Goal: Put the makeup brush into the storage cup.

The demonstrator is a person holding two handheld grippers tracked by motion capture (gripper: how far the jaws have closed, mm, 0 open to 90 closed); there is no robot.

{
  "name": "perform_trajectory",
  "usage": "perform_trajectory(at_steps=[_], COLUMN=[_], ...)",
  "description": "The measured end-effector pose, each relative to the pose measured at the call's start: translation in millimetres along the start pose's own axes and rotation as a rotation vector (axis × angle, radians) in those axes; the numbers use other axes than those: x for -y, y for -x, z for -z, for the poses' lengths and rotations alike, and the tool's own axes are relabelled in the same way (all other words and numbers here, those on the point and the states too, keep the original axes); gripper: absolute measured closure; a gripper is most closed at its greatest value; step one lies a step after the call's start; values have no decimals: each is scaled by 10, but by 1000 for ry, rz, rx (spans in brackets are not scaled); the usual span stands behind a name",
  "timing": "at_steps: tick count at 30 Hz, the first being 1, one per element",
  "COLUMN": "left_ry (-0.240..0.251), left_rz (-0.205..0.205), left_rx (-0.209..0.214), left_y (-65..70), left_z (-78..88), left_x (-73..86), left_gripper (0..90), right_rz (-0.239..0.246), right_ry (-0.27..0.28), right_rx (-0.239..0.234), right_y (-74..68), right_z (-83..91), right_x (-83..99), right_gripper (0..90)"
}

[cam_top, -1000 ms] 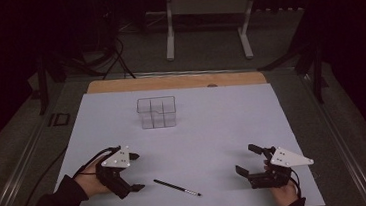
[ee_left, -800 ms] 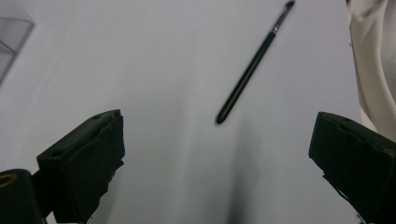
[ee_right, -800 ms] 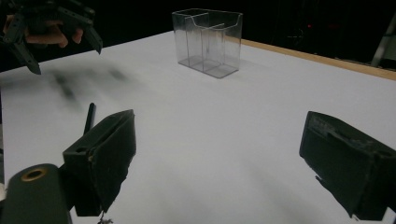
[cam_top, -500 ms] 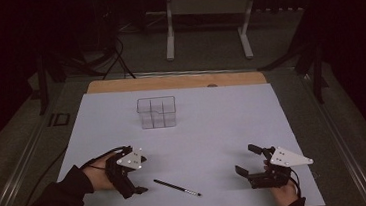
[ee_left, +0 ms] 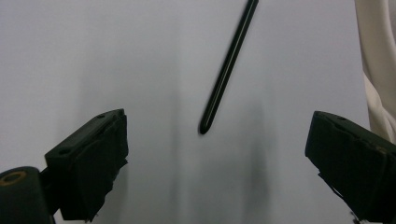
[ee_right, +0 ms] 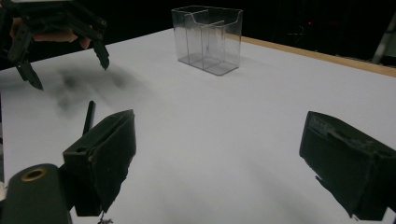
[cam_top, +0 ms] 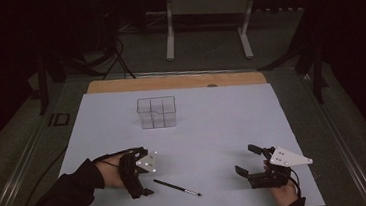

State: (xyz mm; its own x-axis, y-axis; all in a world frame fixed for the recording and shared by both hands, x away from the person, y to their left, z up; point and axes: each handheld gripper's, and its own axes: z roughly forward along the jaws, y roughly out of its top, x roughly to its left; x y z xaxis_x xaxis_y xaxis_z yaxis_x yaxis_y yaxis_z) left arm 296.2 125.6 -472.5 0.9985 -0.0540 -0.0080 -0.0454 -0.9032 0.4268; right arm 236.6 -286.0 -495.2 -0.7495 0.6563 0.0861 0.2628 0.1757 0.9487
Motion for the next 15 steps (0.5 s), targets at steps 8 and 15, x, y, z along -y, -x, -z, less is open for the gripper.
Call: perform_trajectory(at_steps=[8,15], left_ry=[-11,-19], left_rz=[-36,-76], left_rx=[13,28], left_y=[-28,-40], left_z=[-32,-59], left_x=[-177,-318], left_gripper=[133,152], right_rz=[-3,-4], right_ry=[4,4], right_rx=[-2,-4], right_y=[4,5], right_z=[3,3], right_x=[0,1], right_gripper=[109,109])
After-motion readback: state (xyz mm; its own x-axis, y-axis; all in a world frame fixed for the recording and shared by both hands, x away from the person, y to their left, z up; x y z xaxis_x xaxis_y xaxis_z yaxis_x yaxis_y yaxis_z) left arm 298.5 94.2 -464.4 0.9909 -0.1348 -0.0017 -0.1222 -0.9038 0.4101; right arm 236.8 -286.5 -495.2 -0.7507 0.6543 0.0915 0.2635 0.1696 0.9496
